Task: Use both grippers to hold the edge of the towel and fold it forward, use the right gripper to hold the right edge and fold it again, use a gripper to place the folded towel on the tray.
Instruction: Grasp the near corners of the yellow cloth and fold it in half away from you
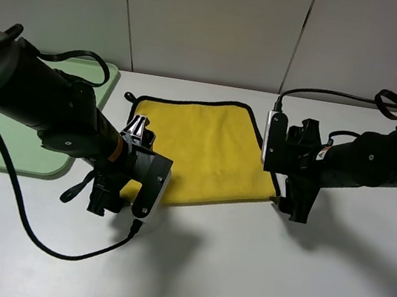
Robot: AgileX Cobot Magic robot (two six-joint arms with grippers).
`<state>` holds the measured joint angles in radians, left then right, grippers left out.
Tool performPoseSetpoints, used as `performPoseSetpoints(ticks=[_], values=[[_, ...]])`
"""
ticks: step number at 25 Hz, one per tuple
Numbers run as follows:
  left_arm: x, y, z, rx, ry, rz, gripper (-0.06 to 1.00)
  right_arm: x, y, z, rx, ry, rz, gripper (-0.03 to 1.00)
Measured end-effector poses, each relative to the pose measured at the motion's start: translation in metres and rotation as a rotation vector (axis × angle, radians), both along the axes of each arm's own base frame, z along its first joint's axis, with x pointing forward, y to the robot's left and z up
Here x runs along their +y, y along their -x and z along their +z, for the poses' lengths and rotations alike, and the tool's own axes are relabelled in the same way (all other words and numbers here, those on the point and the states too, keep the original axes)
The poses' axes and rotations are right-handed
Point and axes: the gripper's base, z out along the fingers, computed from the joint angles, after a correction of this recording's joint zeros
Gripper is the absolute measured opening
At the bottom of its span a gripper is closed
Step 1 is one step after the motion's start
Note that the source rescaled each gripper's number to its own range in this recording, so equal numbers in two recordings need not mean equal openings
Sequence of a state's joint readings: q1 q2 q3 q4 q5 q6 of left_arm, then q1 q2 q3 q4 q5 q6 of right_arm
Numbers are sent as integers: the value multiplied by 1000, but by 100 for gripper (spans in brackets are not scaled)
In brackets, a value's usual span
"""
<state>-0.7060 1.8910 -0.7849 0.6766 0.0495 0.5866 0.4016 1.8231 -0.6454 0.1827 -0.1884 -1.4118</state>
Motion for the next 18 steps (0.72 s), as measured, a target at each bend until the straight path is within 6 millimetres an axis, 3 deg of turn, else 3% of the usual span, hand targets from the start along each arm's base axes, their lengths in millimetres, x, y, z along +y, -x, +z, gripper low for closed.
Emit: performPoseSetpoints(ticks=[6, 18], values=[[0, 0, 0, 1, 0, 0, 87, 1, -6, -11, -30, 0, -7, 100], [1, 0, -1, 5, -14, 4, 83, 2, -7, -12, -33, -1, -10, 100]])
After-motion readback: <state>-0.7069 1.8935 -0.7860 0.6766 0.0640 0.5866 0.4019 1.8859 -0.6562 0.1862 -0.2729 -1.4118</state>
